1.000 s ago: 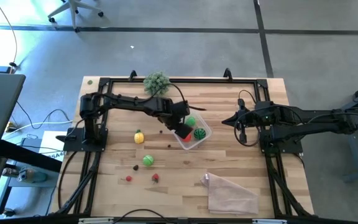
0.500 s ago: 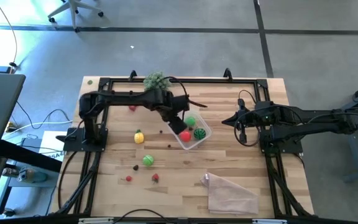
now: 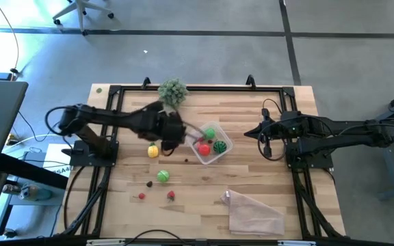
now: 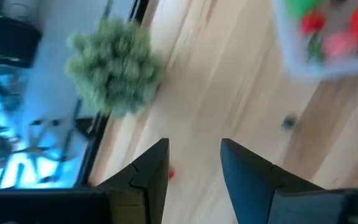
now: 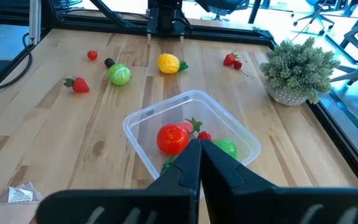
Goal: Pick and placing Produce into tupperware
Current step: Put the blueberry into the transparent bin
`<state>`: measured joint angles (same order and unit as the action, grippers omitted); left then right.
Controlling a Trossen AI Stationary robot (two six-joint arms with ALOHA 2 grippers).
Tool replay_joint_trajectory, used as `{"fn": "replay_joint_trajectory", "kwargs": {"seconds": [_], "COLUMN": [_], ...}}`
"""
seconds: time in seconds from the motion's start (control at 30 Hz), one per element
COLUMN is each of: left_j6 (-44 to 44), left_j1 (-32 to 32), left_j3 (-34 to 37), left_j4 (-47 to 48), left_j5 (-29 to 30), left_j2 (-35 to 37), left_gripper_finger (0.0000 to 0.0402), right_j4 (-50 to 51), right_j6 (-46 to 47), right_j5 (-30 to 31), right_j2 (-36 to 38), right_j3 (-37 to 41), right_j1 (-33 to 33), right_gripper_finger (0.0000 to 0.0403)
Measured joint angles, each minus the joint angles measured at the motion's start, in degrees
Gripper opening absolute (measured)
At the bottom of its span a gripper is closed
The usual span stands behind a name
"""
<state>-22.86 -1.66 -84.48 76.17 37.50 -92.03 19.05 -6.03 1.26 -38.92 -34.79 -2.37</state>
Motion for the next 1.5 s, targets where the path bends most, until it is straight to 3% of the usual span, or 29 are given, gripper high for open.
{"fn": "replay_joint_trajectory", "kwargs": {"seconds": [0.17, 0.33, 0.5, 0.7, 0.77, 0.97, 1.23, 1.5], "left_j6": [-1.53, -8.25, -1.33, 15.05, 18.34, 19.78, 13.68, 8.85], "left_j1": [1.81, 1.67, 2.54, 2.83, 2.37, -0.42, -9.3, -11.87], "left_j3": [10.84, 15.66, 18.8, 20.18, 20.8, 27.18, 47.53, 53.66], "left_j4": [0.4, -1.47, -14.61, -33.08, -35.79, -37.2, -57.6, -64.29], "left_j5": [0.3, -11.54, -15.92, -39.65, -43.5, -37.94, -39.11, -38.97], "left_j2": [3.81, 3.39, 3.57, 8.3, 10.29, 18.83, 31.15, 30.69], "left_gripper_finger": [0.0134, 0.0134, 0.0134, 0.0134, 0.0134, 0.0134, 0.0134, 0.0134], "right_j4": [0.34, 0.44, 0.44, 0.43, 0.48, 0.42, 0.51, 0.88], "right_j6": [0.0, -0.01, 0.01, 0.0, 0.01, 0.01, 0.01, 0.0], "right_j5": [0.02, 0.02, 0.02, 0.02, 0.02, 0.02, 0.02, 0.02], "right_j2": [0.0, -0.02, -0.01, 0.0, -0.02, 0.0, 0.0, 0.0], "right_j3": [0.0, 0.0, 0.0, 0.0, 0.0, 0.0, 0.0, 0.0], "right_j1": [-0.02, 0.0, -0.02, 0.0, -0.02, 0.0, -0.02, -0.02], "right_gripper_finger": [0.0, 0.0, 0.0, 0.0, 0.0, 0.0, 0.0, 0.0]}}
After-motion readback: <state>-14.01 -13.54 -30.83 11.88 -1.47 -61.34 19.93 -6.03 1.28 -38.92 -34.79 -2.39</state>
